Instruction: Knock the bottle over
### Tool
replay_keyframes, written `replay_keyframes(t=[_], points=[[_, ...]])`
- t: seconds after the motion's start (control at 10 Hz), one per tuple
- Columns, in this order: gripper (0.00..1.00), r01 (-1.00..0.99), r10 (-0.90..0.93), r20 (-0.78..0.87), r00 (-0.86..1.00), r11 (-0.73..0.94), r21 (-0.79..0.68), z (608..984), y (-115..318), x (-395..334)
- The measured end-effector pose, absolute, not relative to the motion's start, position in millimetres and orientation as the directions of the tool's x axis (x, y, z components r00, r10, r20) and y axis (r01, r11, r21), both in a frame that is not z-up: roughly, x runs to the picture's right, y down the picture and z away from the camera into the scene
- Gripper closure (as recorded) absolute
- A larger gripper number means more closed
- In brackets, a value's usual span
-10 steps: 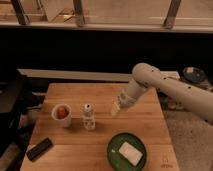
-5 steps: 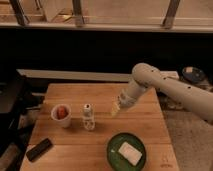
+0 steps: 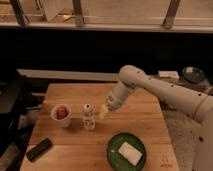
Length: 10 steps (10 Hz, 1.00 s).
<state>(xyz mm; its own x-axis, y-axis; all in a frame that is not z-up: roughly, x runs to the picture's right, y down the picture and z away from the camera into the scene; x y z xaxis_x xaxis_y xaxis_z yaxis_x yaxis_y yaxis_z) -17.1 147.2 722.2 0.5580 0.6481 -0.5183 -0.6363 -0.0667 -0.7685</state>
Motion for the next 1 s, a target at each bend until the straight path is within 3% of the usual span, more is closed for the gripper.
replay_keyframes(t=[0.4, 1.0], points=[[1.00, -0.569, 0.641, -0.488, 0.592, -0.097, -0.817, 743, 140, -57], [1.00, -0.502, 0.768, -0.400, 0.501, -0.119, -0.857, 772, 76, -92]])
